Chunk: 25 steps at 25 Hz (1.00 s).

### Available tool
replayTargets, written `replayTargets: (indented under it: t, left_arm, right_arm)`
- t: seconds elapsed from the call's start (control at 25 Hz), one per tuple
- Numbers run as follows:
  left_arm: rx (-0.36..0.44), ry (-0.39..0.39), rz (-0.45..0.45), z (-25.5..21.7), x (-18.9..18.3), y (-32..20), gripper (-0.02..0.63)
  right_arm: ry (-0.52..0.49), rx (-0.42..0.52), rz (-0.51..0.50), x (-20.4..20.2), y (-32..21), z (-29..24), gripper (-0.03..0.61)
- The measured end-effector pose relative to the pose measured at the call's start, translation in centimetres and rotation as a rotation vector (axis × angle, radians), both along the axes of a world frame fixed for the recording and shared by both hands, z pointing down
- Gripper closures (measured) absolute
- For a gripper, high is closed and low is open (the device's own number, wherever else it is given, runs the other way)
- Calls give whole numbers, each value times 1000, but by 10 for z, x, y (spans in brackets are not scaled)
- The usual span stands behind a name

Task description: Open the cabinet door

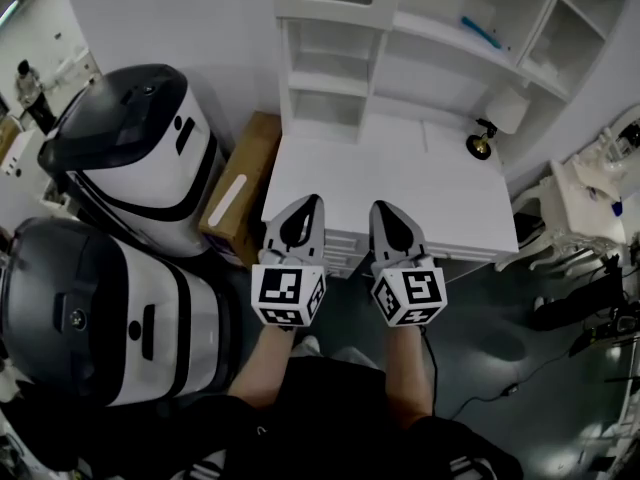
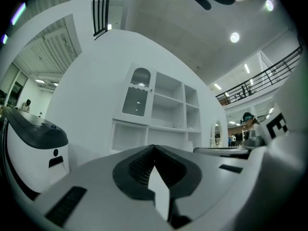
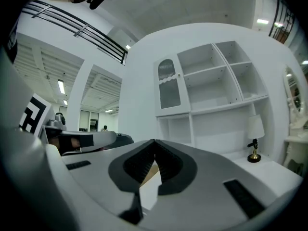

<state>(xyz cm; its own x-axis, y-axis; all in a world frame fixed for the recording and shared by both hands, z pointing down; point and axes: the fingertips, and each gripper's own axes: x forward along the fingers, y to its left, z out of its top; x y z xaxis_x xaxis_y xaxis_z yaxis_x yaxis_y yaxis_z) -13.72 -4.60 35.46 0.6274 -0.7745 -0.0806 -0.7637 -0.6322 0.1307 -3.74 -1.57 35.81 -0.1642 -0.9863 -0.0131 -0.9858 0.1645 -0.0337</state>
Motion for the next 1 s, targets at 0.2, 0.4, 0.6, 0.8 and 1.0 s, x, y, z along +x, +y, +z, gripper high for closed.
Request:
replayTargets:
  t: [0.2,0.4,0.6,0.8,1.0]
  left_arm:
    - [4,18,55,-1,16,-7,603]
    - [3,14,112,1,41,-15,603]
    - [-8,-7,135,9,63,-29,603]
    - [7,-30,78,7,66,-65,603]
    - [36,-47,9,-4,68,-110,603]
  right_arm:
    - [16,1,46,12,-2,-2,558]
    - [18,-8,105,37,-3,2,558]
    - [-2,-19,129,62,-18,12,558]
    - [-26,-6,67,67,-62,13,558]
    - [-39,26,-18,66,-117,2,558]
